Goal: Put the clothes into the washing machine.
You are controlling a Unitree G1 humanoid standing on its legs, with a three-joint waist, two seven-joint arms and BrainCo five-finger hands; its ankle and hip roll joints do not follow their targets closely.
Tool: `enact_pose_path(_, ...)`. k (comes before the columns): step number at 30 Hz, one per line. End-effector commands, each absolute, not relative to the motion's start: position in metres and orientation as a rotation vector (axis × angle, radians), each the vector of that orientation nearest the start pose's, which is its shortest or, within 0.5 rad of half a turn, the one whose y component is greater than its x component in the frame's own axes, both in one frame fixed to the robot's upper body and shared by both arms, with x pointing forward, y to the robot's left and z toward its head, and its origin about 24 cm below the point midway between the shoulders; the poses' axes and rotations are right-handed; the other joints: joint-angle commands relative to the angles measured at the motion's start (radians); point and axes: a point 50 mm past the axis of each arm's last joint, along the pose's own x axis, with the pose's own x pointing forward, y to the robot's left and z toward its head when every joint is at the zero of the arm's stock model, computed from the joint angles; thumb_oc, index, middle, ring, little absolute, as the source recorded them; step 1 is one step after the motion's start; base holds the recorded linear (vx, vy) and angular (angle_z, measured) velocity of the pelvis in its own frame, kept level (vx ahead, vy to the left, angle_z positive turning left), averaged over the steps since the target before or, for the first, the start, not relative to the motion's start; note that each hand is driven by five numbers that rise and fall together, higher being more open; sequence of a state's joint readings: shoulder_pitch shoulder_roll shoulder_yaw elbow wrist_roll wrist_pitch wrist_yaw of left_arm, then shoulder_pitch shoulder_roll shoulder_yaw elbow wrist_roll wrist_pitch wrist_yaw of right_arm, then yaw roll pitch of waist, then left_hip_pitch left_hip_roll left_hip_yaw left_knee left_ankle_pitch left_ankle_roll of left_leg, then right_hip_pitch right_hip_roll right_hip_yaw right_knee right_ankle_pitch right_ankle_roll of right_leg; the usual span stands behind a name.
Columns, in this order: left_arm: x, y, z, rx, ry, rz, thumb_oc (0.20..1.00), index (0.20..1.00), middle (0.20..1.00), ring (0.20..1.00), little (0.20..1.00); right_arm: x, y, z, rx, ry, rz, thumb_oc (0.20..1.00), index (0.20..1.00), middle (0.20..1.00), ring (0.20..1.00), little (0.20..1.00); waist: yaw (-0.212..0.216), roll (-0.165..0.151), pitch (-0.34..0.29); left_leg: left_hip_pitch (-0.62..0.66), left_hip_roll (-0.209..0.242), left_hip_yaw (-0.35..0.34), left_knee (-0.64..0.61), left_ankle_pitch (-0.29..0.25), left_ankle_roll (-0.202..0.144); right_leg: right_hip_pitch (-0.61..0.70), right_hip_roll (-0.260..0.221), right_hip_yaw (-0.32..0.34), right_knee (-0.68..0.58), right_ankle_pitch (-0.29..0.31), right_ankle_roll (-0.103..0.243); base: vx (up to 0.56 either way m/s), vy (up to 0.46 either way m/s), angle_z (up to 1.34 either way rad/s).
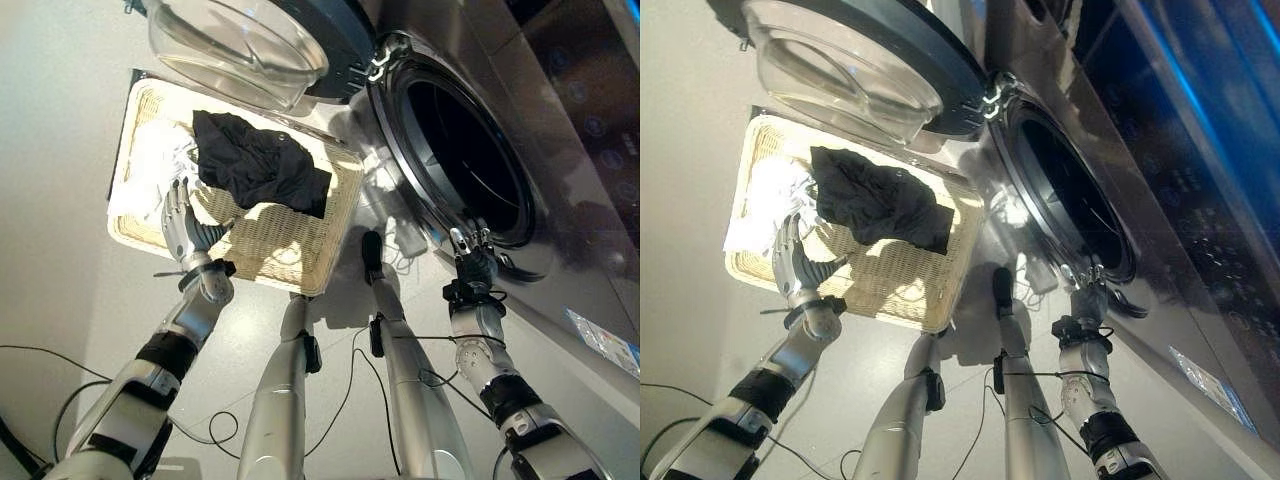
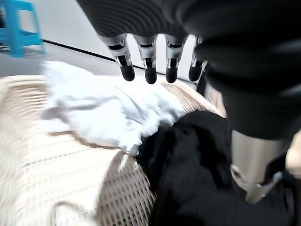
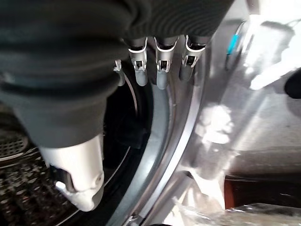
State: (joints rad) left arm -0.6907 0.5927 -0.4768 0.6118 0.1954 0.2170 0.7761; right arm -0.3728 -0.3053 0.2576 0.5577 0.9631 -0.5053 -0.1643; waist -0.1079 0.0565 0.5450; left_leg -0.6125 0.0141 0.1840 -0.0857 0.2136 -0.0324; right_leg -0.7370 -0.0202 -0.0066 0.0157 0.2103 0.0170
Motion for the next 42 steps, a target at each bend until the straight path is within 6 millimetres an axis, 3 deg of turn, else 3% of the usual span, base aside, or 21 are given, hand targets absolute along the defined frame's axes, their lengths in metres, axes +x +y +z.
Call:
enact_pose_path(1,0.362,0.259,0.134,1.307,-0.092,0.613,1.0,1.0,1.0,1.0,1.0,0.312,-0.193,0.054,0.53,-0.191,-0.186,1.0,1.0,1.0,1.0,1.0,-0.004,-0.058,-0.025,-0.066,-0.02,0.005,0.076,-0.023,-0.041,0.011,-0.023,-0.078,-0.018,0.035,0.075,0.02,0.038,-0.08)
enact_pose_path(2,0.368,0.259,0.14,1.432,-0.067,0.584,1.0,1.0,1.0,1.0,1.0,0.317,-0.191,0.056,0.531,-0.187,-0.176,1.0,1.0,1.0,1.0,1.0,-0.012,-0.061,-0.025,-0.069,-0.019,0.009,0.076,-0.023,-0.04,0.006,-0.022,-0.074,-0.019,0.038,0.075,0.02,0.02,-0.04)
enact_pose_path(8,0.377,0.26,0.164,1.448,-0.148,0.654,1.0,1.0,1.0,1.0,1.0,0.319,-0.188,0.053,0.529,-0.168,-0.149,1.0,1.0,1.0,1.0,1.0,-0.033,-0.068,-0.025,-0.077,-0.011,0.028,0.072,-0.026,-0.045,-0.009,-0.017,-0.057,-0.023,0.04,0.076,0.02,0.018,-0.07)
enact_pose_path(15,0.387,0.248,0.177,1.512,-0.156,0.636,1.0,1.0,1.0,1.0,1.0,0.322,-0.176,0.052,0.533,-0.149,-0.117,1.0,1.0,1.0,1.0,1.0,-0.045,-0.087,-0.025,-0.094,-0.008,0.03,0.073,-0.026,-0.047,-0.03,-0.011,-0.048,-0.024,0.048,0.076,0.01,-0.001,-0.02)
enact_pose_path(17,0.389,0.249,0.177,1.556,-0.098,0.618,1.0,1.0,1.0,1.0,1.0,0.322,-0.174,0.053,0.537,-0.147,-0.111,1.0,1.0,1.0,1.0,1.0,-0.048,-0.09,-0.025,-0.096,-0.008,0.031,0.072,-0.026,-0.047,-0.032,-0.009,-0.047,-0.025,0.05,0.076,0.0,0.0,0.0)
enact_pose_path(20,0.39,0.265,0.173,1.86,0.303,0.534,1.0,1.0,1.0,1.0,1.0,0.328,-0.175,0.06,0.546,-0.158,-0.082,1.0,1.0,1.0,1.0,1.0,-0.059,-0.101,-0.025,-0.107,-0.006,0.032,0.07,-0.025,-0.048,-0.044,-0.004,-0.041,-0.027,0.057,0.078,0.0,0.0,0.0)
enact_pose_path(23,0.388,0.274,0.172,1.969,0.49,0.493,1.0,1.0,1.0,1.0,1.0,0.331,-0.178,0.065,0.553,-0.166,-0.057,1.0,1.0,1.0,1.0,1.0,-0.068,-0.106,-0.025,-0.108,-0.002,0.034,0.065,-0.025,-0.05,-0.048,-0.002,-0.036,-0.029,0.059,0.08,0.0,0.0,0.0)
enact_pose_path(24,0.387,0.279,0.174,2.028,0.612,0.463,0.831,0.831,0.831,0.831,0.831,0.331,-0.18,0.067,0.568,-0.173,-0.041,1.0,1.0,1.0,1.0,1.0,-0.077,-0.109,-0.025,-0.112,0.002,0.038,0.063,-0.024,-0.052,-0.053,-0.001,-0.033,-0.029,0.061,0.081,0.0,0.0,0.0)
enact_pose_path(25,0.387,0.279,0.174,2.026,0.627,0.457,0.57,0.57,0.57,0.57,0.57,0.331,-0.18,0.067,0.572,-0.174,-0.038,1.0,1.0,1.0,1.0,1.0,-0.079,-0.11,-0.025,-0.113,0.002,0.039,0.062,-0.023,-0.053,-0.054,0.0,-0.032,-0.03,0.061,0.081,0.0,0.0,0.0)
enact_pose_path(26,0.386,0.282,0.173,1.999,0.704,0.415,0.2,0.2,0.2,0.2,0.2,0.33,-0.181,0.067,0.595,-0.176,-0.026,1.0,1.0,1.0,1.0,1.0,-0.087,-0.11,-0.025,-0.113,0.005,0.042,0.054,-0.02,-0.055,-0.058,0.004,-0.026,-0.032,0.062,0.08,0.0,0.0,0.0)
enact_pose_path(35,0.385,0.288,0.178,1.912,0.741,0.417,0.2,0.2,0.2,0.2,0.2,0.327,-0.172,0.072,0.76,-0.189,0.059,1.0,1.0,1.0,1.0,1.0,-0.093,-0.103,-0.025,-0.109,0.01,0.033,0.033,-0.014,-0.06,-0.056,0.007,-0.024,-0.036,0.054,0.078,0.0,0.002,-0.02)
enact_pose_path(39,0.384,0.288,0.169,1.923,0.764,0.378,0.2,0.2,0.2,0.2,0.2,0.325,-0.157,0.072,0.852,-0.175,0.12,1.0,1.0,1.0,1.0,1.0,-0.081,-0.105,-0.025,-0.089,0.015,0.019,0.004,0.0,-0.065,-0.033,0.004,-0.039,-0.048,0.058,0.08,-0.03,-0.057,0.05)
enact_pose_path(42,0.383,0.287,0.154,1.818,0.697,0.367,0.2,0.2,0.2,0.2,0.2,0.325,-0.14,0.075,0.909,-0.156,0.181,1.0,1.0,1.0,1.0,1.0,-0.071,-0.109,-0.025,-0.073,0.02,0.013,-0.002,0.001,-0.066,-0.012,0.006,-0.054,-0.051,0.056,0.08,-0.06,-0.045,0.09)
